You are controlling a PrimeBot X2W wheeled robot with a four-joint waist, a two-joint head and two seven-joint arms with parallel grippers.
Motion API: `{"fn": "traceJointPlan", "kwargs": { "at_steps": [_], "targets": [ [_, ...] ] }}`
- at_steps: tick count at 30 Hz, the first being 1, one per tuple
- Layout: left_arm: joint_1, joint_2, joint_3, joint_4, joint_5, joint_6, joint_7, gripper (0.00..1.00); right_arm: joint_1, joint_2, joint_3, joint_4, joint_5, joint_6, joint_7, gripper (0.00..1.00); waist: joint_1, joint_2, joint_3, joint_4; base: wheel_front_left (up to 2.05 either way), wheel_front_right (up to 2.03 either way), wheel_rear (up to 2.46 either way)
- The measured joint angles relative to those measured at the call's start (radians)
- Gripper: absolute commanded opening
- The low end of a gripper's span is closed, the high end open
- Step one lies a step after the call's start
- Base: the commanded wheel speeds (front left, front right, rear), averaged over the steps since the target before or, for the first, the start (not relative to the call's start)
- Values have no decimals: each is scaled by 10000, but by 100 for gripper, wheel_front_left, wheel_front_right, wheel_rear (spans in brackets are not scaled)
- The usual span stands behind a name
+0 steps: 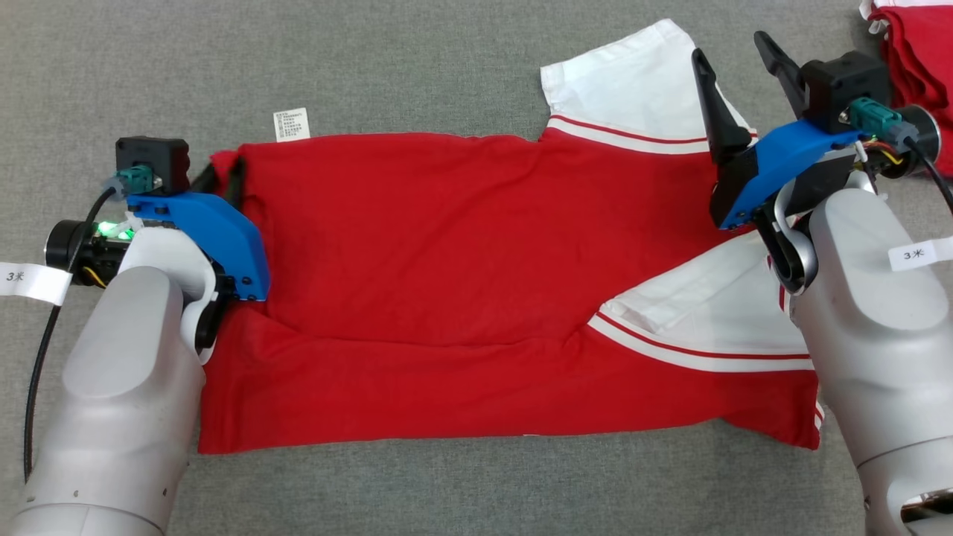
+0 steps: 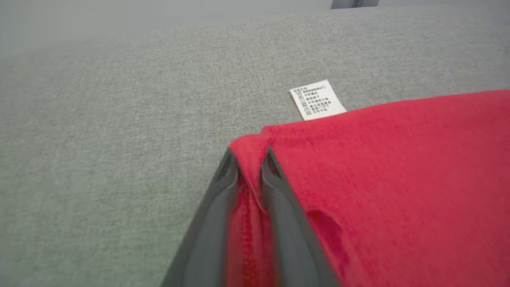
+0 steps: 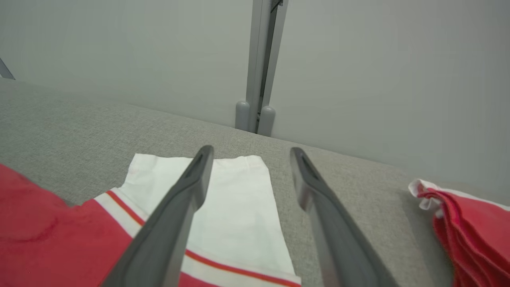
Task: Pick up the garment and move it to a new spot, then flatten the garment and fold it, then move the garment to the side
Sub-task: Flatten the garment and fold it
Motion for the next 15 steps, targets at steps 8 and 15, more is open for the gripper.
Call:
{"fn": "traceJointPlan", "kwargs": {
  "at_steps": [8, 15],
  "targets": [
    [-298, -201, -382, 167, -96, -12, -453, 0, -786, -353, 102, 798, -4, 0, 491, 100, 0, 0, -42, 312, 0, 0, 0],
    [-586, -474, -790, 6, -207, -40, -773, 0, -1793, -606, 291, 1751, 184, 2, 1981, 100, 0, 0, 256, 726, 0, 0, 0]
  ]
}}
